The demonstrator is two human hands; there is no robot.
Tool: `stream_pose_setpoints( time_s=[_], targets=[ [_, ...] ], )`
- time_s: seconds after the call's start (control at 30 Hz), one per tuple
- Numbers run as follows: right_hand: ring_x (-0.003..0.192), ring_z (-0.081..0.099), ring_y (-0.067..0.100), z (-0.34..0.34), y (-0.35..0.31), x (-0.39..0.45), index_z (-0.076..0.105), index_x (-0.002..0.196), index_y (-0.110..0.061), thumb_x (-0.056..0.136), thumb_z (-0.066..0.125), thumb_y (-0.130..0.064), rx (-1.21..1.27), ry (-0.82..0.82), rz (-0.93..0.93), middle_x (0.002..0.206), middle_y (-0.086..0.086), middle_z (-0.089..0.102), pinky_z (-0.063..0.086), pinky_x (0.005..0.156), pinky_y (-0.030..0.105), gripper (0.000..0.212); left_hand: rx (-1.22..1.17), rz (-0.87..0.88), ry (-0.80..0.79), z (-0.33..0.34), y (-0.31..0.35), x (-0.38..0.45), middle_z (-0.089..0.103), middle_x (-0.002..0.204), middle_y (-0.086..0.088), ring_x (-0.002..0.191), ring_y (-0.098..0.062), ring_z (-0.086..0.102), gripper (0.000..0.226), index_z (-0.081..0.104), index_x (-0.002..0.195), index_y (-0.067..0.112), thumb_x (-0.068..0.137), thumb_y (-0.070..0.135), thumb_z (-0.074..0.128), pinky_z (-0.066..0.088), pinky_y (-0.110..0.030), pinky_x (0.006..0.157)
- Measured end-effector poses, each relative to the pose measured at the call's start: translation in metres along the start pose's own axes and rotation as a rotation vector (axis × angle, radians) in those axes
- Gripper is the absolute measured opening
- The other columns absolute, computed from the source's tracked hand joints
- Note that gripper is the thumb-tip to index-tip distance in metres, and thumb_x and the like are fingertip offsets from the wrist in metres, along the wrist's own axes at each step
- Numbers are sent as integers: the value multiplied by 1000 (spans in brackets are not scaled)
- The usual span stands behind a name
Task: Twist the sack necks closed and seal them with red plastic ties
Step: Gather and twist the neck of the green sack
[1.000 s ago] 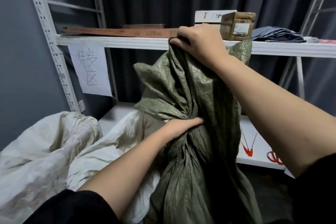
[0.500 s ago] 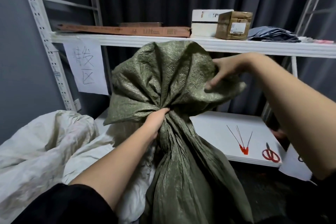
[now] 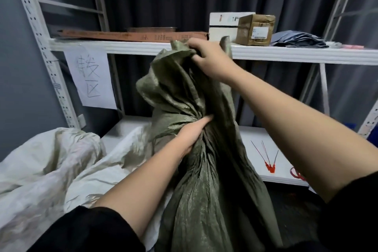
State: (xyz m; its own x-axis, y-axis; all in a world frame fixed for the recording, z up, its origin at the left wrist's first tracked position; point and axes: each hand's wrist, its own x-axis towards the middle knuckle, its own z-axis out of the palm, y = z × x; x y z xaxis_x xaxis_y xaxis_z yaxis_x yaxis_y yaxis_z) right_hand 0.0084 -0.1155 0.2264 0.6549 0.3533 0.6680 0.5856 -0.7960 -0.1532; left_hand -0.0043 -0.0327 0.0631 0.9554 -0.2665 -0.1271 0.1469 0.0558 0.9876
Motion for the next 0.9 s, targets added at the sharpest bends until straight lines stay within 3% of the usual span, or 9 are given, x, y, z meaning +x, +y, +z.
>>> stream_pose_setpoints(
  time_s=[0.1,0.2,0.3,0.37,0.43,0.53,0.7,0.8,0.9],
  targets=[
    [104,56,24,4,1,-3,57,103,-16,83,45,-26,2,88,39,103,-1,63,40,92,45,25,-96,-27,23,1,-1,2,73,76,-3,72,-16,67,24,70,92,5,85,27,65,53,-25,76],
    [126,44,16,2,14,-18,44,133,-26,83,55,-43,-42,184,115,132,-5,51,29,104,39,54,-130,-12,115,-5,-1,1,68,57,0,63,-16,63,20,64,73,7,87,20,57,50,-20,61],
    [134,36,12,5,30,-49,27,145,-23,78,64,-55,139,239,216,145,-5,40,25,109,35,83,-141,36,213,-13,-4,5,66,63,-4,71,-22,61,23,64,69,9,86,21,53,50,-30,76],
    [132,38,10,18,41,-72,21,146,-16,75,75,-46,466,148,372,140,-7,42,27,111,33,94,-177,36,230,-15,-3,7,63,63,-5,67,-23,58,22,64,69,10,85,22,54,47,-34,75],
    [131,38,9,40,51,-99,17,146,-7,67,84,-38,610,4,535,137,-6,41,31,111,31,108,-178,33,227,-17,-2,9,64,69,-7,70,-23,58,20,66,73,10,84,23,56,46,-35,75],
    [139,31,13,77,65,-132,12,149,-15,41,85,-68,604,-18,665,152,2,29,29,115,43,140,-198,43,188,-16,5,10,72,91,-11,90,-28,67,26,72,88,8,78,31,62,51,-38,94],
    [144,17,18,92,50,-150,0,152,-17,53,78,-67,613,138,881,158,3,11,19,118,44,136,-225,1,80,-20,18,10,74,92,-10,81,-24,69,30,72,97,10,84,35,61,55,-32,79],
    [145,15,20,94,53,-155,-4,151,-15,70,72,-59,626,293,935,159,5,7,17,117,42,120,-208,30,112,-22,28,16,74,98,-10,91,-26,70,43,69,109,9,77,38,66,54,-37,88],
    [139,28,24,90,56,-157,21,147,-11,83,63,-51,521,418,974,152,9,27,25,112,39,86,-230,39,144,-23,31,22,73,99,-10,93,-26,69,44,68,111,7,78,36,67,53,-40,92]
  ],
)
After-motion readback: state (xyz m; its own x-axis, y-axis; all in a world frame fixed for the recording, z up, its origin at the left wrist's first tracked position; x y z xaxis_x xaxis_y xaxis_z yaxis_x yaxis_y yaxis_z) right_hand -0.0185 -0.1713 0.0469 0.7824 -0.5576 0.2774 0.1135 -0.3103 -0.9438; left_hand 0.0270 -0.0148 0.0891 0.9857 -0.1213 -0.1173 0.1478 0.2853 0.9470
